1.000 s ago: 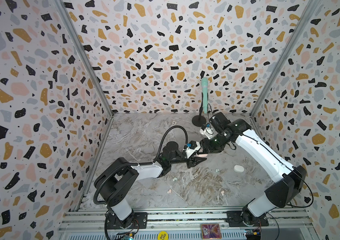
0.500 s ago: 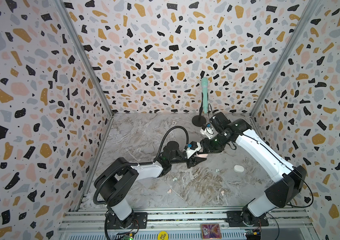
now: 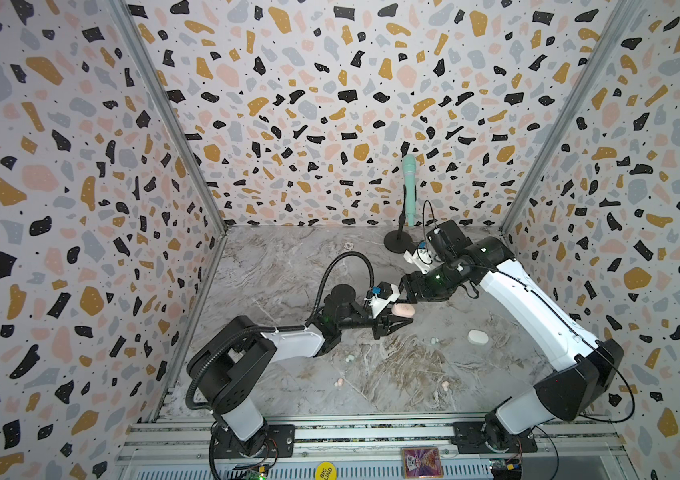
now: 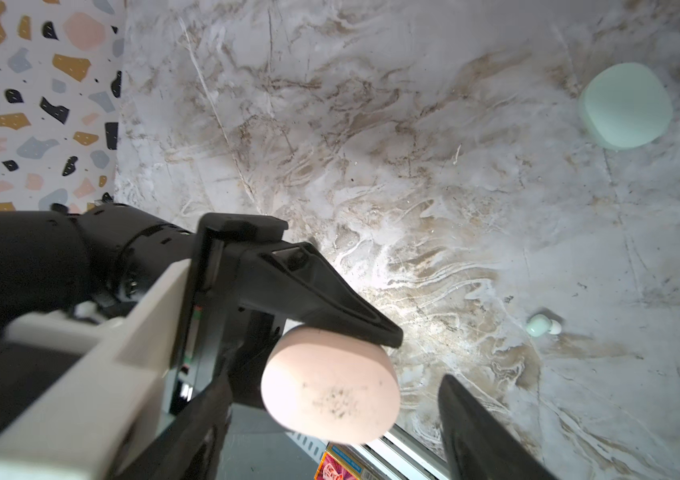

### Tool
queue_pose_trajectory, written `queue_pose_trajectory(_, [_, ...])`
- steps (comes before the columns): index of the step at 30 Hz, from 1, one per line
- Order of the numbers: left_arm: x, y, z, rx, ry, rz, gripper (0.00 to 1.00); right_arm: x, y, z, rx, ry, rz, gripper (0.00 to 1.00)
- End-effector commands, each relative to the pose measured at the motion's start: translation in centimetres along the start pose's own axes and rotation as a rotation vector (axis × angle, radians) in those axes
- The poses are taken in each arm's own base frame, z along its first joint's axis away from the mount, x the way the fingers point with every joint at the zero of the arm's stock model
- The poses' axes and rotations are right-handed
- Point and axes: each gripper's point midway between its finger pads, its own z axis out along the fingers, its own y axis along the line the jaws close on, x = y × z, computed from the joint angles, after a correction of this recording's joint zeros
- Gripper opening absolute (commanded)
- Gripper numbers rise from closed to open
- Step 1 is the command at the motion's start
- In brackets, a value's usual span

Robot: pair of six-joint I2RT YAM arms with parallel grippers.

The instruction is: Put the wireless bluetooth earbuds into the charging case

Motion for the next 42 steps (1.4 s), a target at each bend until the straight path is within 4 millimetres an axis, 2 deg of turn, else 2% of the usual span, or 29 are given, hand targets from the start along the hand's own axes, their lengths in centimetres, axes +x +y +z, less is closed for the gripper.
queue_pose_trajectory(1, [-2.0, -1.5, -0.7, 0.046, -0.041, 0.014, 0.27, 0.2, 1.1, -3.0, -0.045, -0.107, -0.09, 0.83])
queue_pose_trajectory(6, [-1.9, -2.4, -1.2, 0.086, -0.005, -0.008, 0.27, 2.3, 1.9, -3.2, -0.07, -0.173, -0.279, 0.83])
queue_pose_trajectory(10, [-2.0, -3.0, -1.4, 0.111, 0.013, -0.018, 0.26, 3.7, 1.1, -2.0, -0.037, -0.193, -0.361, 0.82])
queue_pose_trajectory(15, [-2.3, -3.7, -1.6, 0.145, 0.017, -0.033, 0.24, 4.1, 1.5, -1.8, -0.016, -0.248, -0.451, 0.8])
queue_pose_trajectory(22, [-2.5, -4.1, -1.8, 0.164, 0.021, -0.042, 0.23, 4.7, 1.8, -0.6, 0.013, -0.229, -0.54, 0.76])
queue_pose_trajectory(26, [-2.8, -4.2, -1.8, 0.164, 0.016, -0.035, 0.23, 5.0, 1.2, 0.3, 0.032, -0.188, -0.542, 0.72])
queue_pose_trajectory(34, [-3.0, -4.4, -1.9, 0.173, 0.015, -0.025, 0.21, 5.1, -0.2, 1.1, 0.098, -0.172, -0.541, 0.7])
queue_pose_trajectory(42, [-3.3, -4.8, -2.1, 0.186, 0.008, -0.027, 0.18, 3.0, -1.6, -0.2, 0.237, -0.251, -0.533, 0.7])
